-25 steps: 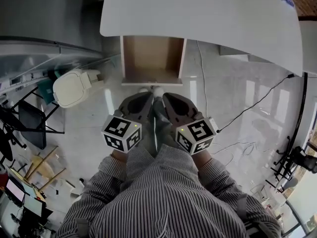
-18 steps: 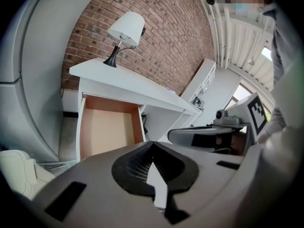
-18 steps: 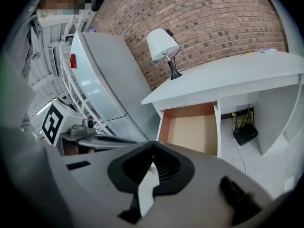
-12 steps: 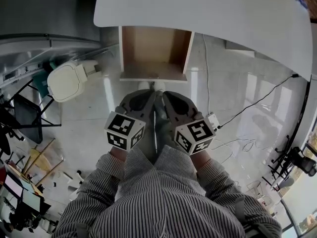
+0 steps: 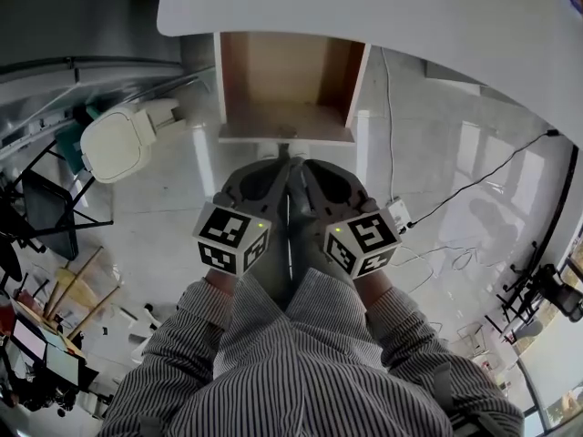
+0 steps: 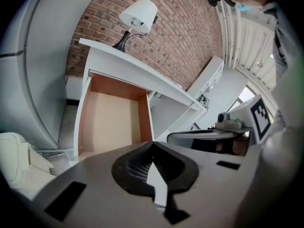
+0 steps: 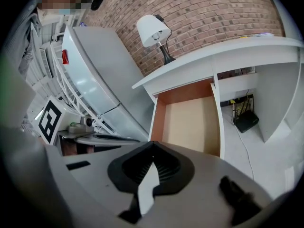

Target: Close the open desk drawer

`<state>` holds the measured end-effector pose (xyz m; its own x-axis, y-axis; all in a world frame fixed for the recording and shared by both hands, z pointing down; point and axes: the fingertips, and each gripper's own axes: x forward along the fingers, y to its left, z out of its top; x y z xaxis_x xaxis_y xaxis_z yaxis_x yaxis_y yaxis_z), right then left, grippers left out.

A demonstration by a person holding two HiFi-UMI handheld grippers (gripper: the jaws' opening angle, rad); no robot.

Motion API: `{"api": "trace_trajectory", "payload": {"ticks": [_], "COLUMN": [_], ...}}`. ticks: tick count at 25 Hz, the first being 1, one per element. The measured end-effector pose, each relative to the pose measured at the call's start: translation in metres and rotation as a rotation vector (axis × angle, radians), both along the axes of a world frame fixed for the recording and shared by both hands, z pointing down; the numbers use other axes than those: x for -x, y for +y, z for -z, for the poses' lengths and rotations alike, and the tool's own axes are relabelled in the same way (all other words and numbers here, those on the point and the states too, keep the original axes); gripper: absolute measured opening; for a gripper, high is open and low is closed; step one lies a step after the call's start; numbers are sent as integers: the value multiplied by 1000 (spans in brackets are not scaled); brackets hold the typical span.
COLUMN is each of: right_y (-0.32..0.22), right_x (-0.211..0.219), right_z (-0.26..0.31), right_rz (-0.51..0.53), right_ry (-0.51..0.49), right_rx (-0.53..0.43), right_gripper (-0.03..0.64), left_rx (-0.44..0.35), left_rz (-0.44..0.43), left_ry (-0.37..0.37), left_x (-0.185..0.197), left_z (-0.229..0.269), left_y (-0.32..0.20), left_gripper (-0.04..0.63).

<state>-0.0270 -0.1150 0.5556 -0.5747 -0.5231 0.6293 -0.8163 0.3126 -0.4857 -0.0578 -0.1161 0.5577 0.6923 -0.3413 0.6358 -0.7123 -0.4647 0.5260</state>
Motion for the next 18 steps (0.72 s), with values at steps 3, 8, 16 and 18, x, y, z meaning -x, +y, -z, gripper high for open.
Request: {"api": "trace_trajectory", "payload": {"ticks": [3,8,16,18], "right_y": [6,13,24,28], "right_x": [-1,-2,-3,-4], "right_z": [-14,-36,-72,-80], "right_rz": [-17,-25,-39,-43], "right_ry": [-2,6,15,17], "right_rx": [26,59,103,118], "right_gripper": [17,17,17,17], "left_rx": [15,40,73,82], "left_rz": [7,12,3,7], "left_ry": [-13,-17,-51,-59], "left_x": [2,4,6,6], "left_z": [-15,-33,-67,-74], "left_y": [5,8,13,13], "left_gripper": [12,12,12,12]}}
